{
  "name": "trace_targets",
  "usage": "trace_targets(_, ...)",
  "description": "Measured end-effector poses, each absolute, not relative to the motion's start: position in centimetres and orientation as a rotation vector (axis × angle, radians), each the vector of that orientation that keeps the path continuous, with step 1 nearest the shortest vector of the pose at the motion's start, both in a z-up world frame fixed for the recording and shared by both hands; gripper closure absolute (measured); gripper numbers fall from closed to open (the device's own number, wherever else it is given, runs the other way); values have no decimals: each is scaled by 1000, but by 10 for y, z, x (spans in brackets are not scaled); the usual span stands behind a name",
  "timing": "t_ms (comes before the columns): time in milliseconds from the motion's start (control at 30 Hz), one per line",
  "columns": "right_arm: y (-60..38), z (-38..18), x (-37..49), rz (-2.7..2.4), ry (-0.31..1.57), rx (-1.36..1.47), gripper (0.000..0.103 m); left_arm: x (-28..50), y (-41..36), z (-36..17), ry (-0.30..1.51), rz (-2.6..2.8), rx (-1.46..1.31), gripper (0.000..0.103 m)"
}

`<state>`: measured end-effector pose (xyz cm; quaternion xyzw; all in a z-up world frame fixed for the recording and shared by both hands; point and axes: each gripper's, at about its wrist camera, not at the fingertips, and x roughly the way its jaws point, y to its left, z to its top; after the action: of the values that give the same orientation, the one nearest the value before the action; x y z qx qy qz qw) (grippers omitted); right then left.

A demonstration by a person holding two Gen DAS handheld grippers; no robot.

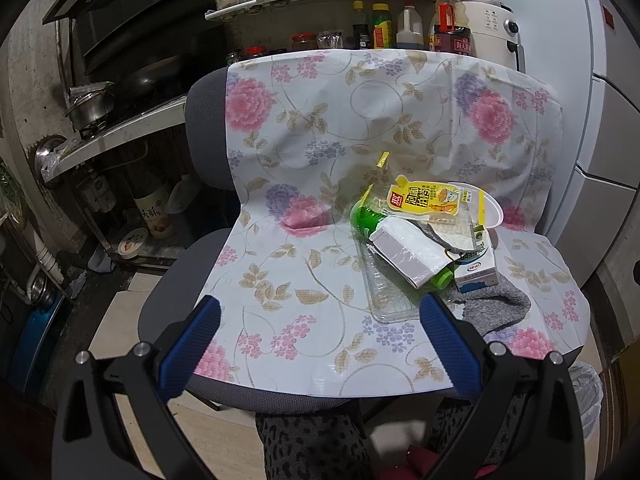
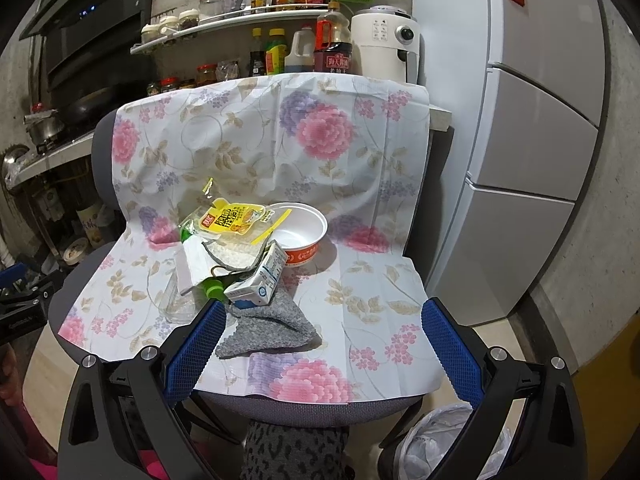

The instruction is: Collect trash

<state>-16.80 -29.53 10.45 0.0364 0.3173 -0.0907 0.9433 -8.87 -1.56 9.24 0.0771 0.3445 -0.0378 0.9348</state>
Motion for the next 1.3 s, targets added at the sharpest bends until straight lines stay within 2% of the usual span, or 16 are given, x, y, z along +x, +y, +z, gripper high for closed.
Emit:
trace_targets(633, -299, 99, -163, -178, 659, 83, 6, -83, -11, 83, 724, -69, 147, 6)
trace_targets(667, -295, 96, -161, -140, 696, 200, 6, -81, -10, 81, 732, -67, 144, 6)
trace_targets(767, -294, 90, -153, -102, 732, 282, 6, -74, -9, 72, 757, -56, 139, 6)
trace_targets(1033, -289, 70, -128, -99, 698, 161, 6, -53, -10, 45, 801, -70, 129, 6)
trace_targets(1167, -291, 58, -107, -92, 749, 133, 6, -38, -17, 31, 823, -115, 127, 6)
trace_targets(1300, -291, 57, -83, -41, 686, 146, 6, -20, -27, 15, 853, -110, 154, 6)
